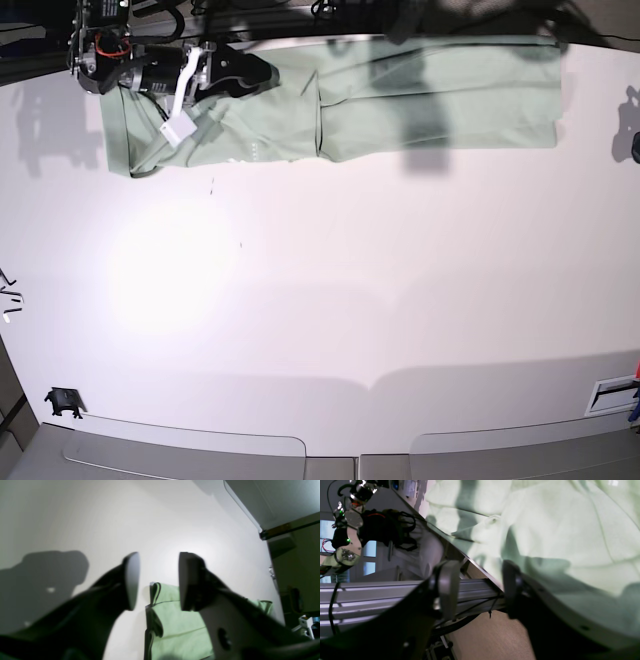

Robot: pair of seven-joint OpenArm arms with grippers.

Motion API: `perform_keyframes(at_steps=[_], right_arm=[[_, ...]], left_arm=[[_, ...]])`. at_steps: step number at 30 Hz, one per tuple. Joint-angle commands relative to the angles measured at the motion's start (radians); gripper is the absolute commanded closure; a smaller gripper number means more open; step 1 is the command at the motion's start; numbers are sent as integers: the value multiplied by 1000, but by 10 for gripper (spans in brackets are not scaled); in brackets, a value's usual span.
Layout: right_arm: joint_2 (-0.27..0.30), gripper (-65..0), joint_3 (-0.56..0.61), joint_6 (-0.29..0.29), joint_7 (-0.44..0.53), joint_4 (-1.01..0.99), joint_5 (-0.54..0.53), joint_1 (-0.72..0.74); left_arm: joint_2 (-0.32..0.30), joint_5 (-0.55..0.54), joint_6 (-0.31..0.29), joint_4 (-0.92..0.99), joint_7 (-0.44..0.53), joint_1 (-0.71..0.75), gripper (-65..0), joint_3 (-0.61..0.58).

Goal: Fold the T-shirt properly

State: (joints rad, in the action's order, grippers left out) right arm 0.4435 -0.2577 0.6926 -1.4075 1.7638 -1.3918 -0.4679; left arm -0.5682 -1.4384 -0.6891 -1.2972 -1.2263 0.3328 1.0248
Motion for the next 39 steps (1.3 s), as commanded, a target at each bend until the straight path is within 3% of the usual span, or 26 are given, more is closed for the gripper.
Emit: perform_keyframes(at_steps=[1,9,14,19,22,27,31,35,39], right_arm=[[11,-280,-5,6,11,19,-33,3],[11,-280,-5,6,11,23,-92,41],[11,-280,-5,6,11,24,-92,114],[10,-280,-5,6,11,24,-92,192],[3,-280,-5,6,11,24,-92,237],[-3,-280,-5,6,11,24,50,273],[-3,-280,-5,6,21,24,145,274],[-3,-280,-5,6,32,24,163,274],[-3,-280,-5,6,51,24,163,274]], left_arm=[[-28,-26,-9,-16,27,5,-276,8],[-15,30,-9,-16,58,52,-287,8],[49,168,-9,-16,191,81,-287,6],[122,200,-9,-16,203,86,-288,-19],[150,200,-9,-16,203,85,-326,-78],[171,201,-9,-16,211,85,-331,-212],[182,246,-9,-16,236,85,-331,-248],[188,296,-9,-16,220,95,-331,-248],[188,278,-9,-16,198,135,-331,-248]])
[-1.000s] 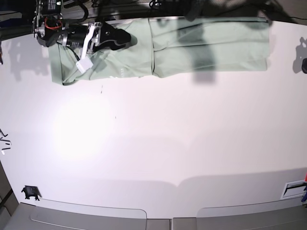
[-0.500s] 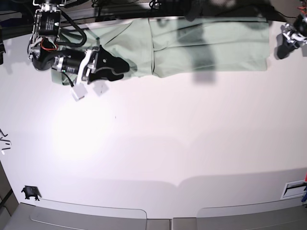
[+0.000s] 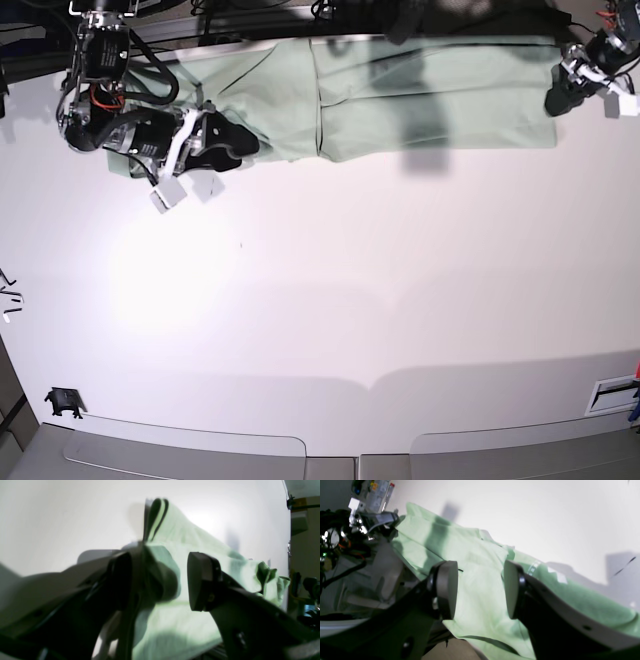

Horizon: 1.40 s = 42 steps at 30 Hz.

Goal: Fold the T-shirt properly

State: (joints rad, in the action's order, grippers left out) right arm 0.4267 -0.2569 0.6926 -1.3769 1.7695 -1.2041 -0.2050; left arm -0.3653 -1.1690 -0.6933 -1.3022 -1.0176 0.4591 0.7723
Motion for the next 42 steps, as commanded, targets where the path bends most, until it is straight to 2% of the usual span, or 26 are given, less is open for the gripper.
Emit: perform_keyframes(at_steps=[1,6,10,18,23,28,30,32,33,36,39,42], right_arm=[[13,-280,-5,6,22,18,-25,11],[13,-280,-5,6,28,18,-26,11],[13,-280,-5,6,29,18,-26,11],[13,-280,-5,6,30,18,-26,11],[13,-280,-5,6,30,18,-26,11],[13,-280,-5,6,30,18,-25,11],[13,-280,-5,6,30,18,-24,11],[13,-280,-5,6,31,18,-13,11],[13,-280,-5,6,37,18,6,11],[14,-280,-5,6,75,18,95,11],[13,-280,-5,2,127,18,228,11],[14,-280,-5,-77,185,18,393,11]], left_arm=[[-14,0,-5,-11,-22,19,-331,5],[-14,-55,-5,-11,-36,54,-331,5],[-15,-55,-5,-11,-31,51,-331,-5],[-15,-55,-5,-11,-16,51,-331,-133],[-18,-55,-5,-11,-8,51,-325,-145],[-18,-56,-5,-11,-2,51,-229,-145],[-18,-80,-5,-11,-2,51,-143,-145],[-18,-125,-5,-11,-2,51,-21,-145],[-18,-147,-5,-13,-2,51,0,-145],[-18,-160,-5,-34,-7,51,0,-145],[-18,-163,-5,-90,-30,51,0,-145],[-17,-216,-5,-179,-85,54,0,-145]])
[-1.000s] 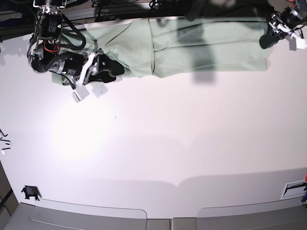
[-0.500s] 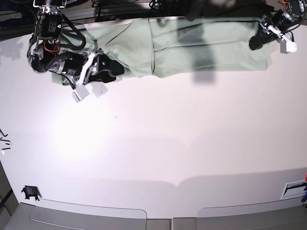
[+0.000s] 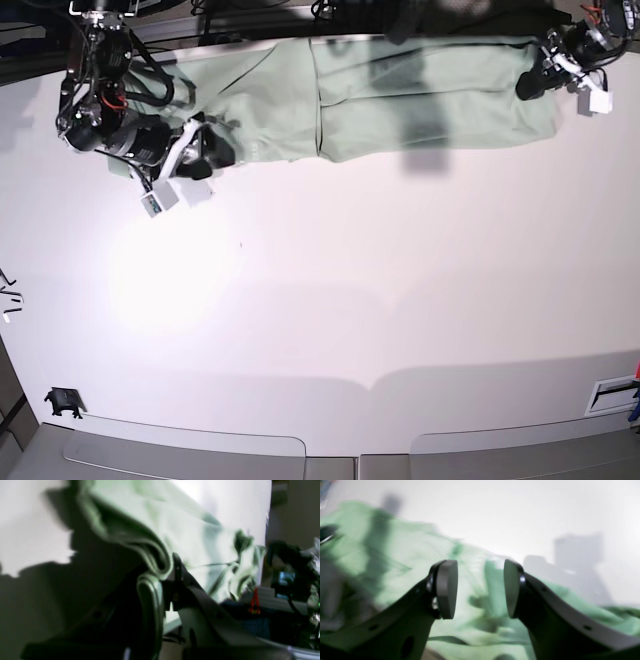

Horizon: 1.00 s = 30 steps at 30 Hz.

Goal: Fold the T-shirt properly
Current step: 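Grasp the shirt edge with the left gripper and fold it toward the right gripper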

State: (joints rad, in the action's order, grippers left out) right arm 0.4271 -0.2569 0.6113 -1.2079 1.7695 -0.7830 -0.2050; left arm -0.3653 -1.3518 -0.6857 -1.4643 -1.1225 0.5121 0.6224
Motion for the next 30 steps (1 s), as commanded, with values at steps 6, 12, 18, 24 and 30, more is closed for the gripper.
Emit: perform_keyframes(at_steps=[6,12,18,24,30], right_arm=[[14,-280,-6,-158,86,18,278,11],[14,-280,-6,-248,117,18,464,11],[13,-280,-6,-282,120,16,523,11],[13,-280,-5,-291,123,-10,522,11],[13,-280,-5,-291,126,-13,521,11]], left_arm=[[-13,-132,-12,-201,-170,1,0,5],[44,-132,-12,-335,-179,1,0,-7],[142,-132,-12,-400,-159,0,0,-146],[222,-132,-12,-401,-126,-40,0,-337],[243,23,-12,-401,-48,-119,0,-500]])
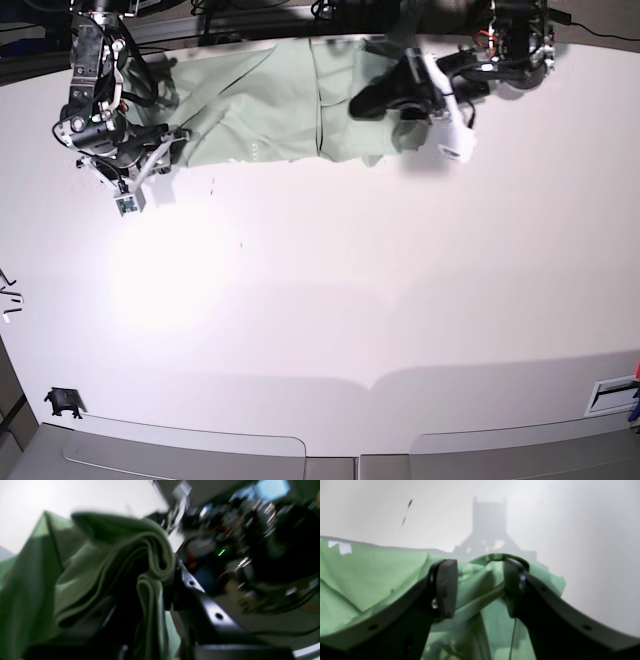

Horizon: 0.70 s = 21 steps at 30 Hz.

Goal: Fold the T-shirt properly
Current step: 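Grasp the shirt edge with the left gripper and fold it toward the right gripper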

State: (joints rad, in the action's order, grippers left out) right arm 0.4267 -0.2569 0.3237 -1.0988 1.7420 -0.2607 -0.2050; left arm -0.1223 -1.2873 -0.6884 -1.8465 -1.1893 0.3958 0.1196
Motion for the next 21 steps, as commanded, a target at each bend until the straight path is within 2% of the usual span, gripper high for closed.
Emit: perform_keyframes(at_steps=[1,5,9,12,18,19,21], right_arm=[[14,-280,-5,-3,18,14,-1,11],[14,-280,-5,-3,18,14,-4,11],[14,-280,-5,-3,19,14,-4,11],[14,-280,-5,-3,19,14,-5,11],[14,-280,-5,-3,18,14,-5,11],[14,-280,-5,-3,19,14,-5,11],[14,-280,-5,-3,19,14,-8,11]], left_arm=[[0,-9,-10,-18,31,-10,0,-19],[0,103,-10,-18,71,-19,0,-84],[0,171,-10,-18,122,-19,0,-108],[0,204,-10,-18,166,-19,0,-108],[0,214,-10,-18,173,-19,0,-108],[0,214,-10,-18,173,-19,-13,-108],[4,214,-10,-18,174,-19,-94,-108]])
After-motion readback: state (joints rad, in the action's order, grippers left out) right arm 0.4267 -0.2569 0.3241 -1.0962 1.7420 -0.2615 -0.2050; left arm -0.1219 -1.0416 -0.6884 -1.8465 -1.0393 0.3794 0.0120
